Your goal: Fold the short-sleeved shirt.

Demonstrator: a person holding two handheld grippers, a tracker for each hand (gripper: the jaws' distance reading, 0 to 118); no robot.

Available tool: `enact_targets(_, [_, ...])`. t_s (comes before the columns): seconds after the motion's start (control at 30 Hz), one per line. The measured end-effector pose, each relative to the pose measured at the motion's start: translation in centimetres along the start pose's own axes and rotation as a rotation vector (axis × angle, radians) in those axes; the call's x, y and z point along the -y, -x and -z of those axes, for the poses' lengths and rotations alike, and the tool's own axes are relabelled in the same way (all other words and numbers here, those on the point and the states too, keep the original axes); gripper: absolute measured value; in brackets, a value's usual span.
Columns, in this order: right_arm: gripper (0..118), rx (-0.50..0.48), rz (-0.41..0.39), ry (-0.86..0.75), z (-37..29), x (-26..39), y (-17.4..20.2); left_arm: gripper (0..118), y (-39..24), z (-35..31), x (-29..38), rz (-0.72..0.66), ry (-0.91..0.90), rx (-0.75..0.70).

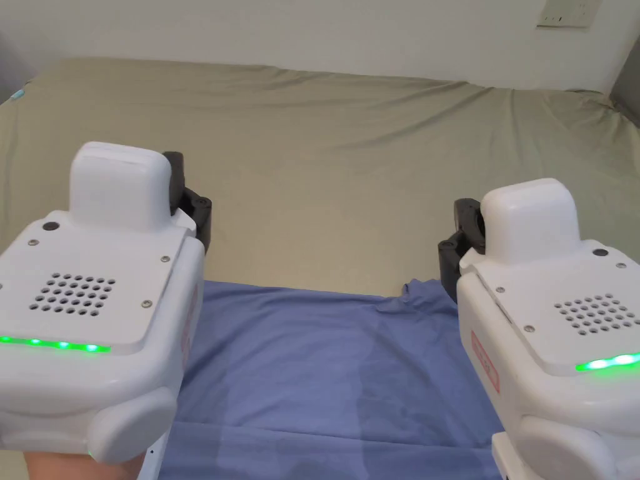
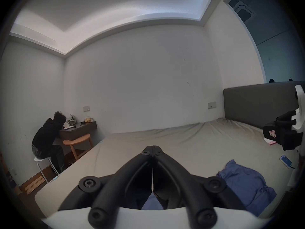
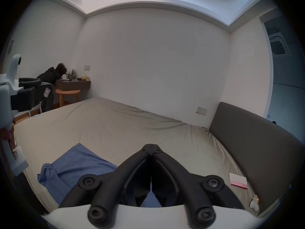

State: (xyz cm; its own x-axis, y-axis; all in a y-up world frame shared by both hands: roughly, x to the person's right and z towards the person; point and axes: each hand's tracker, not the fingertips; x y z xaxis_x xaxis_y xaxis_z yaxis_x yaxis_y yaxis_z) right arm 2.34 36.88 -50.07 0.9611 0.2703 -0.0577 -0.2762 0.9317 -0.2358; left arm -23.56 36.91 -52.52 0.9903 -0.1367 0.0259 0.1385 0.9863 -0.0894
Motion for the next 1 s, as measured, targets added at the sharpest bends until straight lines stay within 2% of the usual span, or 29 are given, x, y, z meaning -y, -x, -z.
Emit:
enact_targets(0.17, [2, 0.003, 0.019, 0.062, 2.4, 2.1, -1.1, 0, 1.0, 5.5, 5.5, 0.005, 0.218, 0.099])
enact_targets(0.27, [2, 0.017, 0.029, 0.115, 3.7, 3.8, -2.3, 0, 2.1, 10.4, 11.7, 0.049, 0.409, 0.051])
enact_targets(0.3, [2, 0.021, 0.031, 0.130, 4.0, 4.4, -2.7, 9, 2.8, 11.8, 13.4, 0.024, 0.465, 0.045])
enact_targets(0.4, [2, 0.042, 0.018, 0.189, 5.1, 6.2, -4.1, 103, 5.8, 15.9, 17.3, -0.128, 0.555, 0.013])
enact_targets(0.43, [2, 0.053, 0.014, 0.215, 5.5, 6.7, -4.6, 118, 6.6, 17.6, 18.2, -0.133, 0.589, 0.006])
enact_targets(0.53, [2, 0.084, 0.030, 0.253, 6.3, 8.0, -6.0, 116, 7.7, 22.0, 19.7, -0.043, 0.615, -0.028])
enact_targets(0.63, [2, 0.108, 0.040, 0.288, 6.9, 8.7, -6.9, 114, 8.4, 26.3, 22.1, -0.048, 0.714, -0.036])
enact_targets(0.7, [2, 0.119, 0.035, 0.310, 7.4, 9.2, -7.5, 104, 8.5, 28.1, 23.6, -0.059, 0.770, -0.041])
enact_targets(0.77, [2, 0.127, 0.034, 0.331, 7.8, 9.6, -7.7, 81, 8.3, 29.6, 25.4, -0.051, 0.826, -0.037])
enact_targets(0.8, [2, 0.126, 0.036, 0.343, 8.1, 9.8, -7.9, 78, 7.9, 29.4, 25.7, -0.037, 0.872, -0.053])
enact_targets(0.83, [2, 0.123, 0.040, 0.354, 8.3, 9.9, -8.1, 71, 7.9, 29.0, 26.1, -0.101, 0.858, -0.006])
enact_targets(0.87, [2, 0.119, 0.046, 0.361, 8.4, 10.0, -8.2, 59, 7.8, 28.6, 25.5, -0.151, 0.785, -0.047])
enact_targets(0.9, [2, 0.119, 0.052, 0.368, 8.7, 10.1, -8.4, 45, 7.6, 28.7, 25.1, -0.132, 0.824, -0.031])
enact_targets(0.93, [2, 0.115, 0.056, 0.375, 9.0, 10.2, -8.5, 15, 7.2, 28.1, 24.5, -0.130, 0.817, 0.012])
enact_targets(0.97, [2, 0.106, 0.060, 0.384, 9.4, 10.3, -8.8, 15, 6.6, 27.7, 24.0, -0.067, 0.797, 0.007])
enact_targets(1.0, [2, 0.103, 0.063, 0.389, 9.9, 10.4, -9.1, 4, 6.2, 27.5, 23.7, -0.004, 0.790, 0.005])
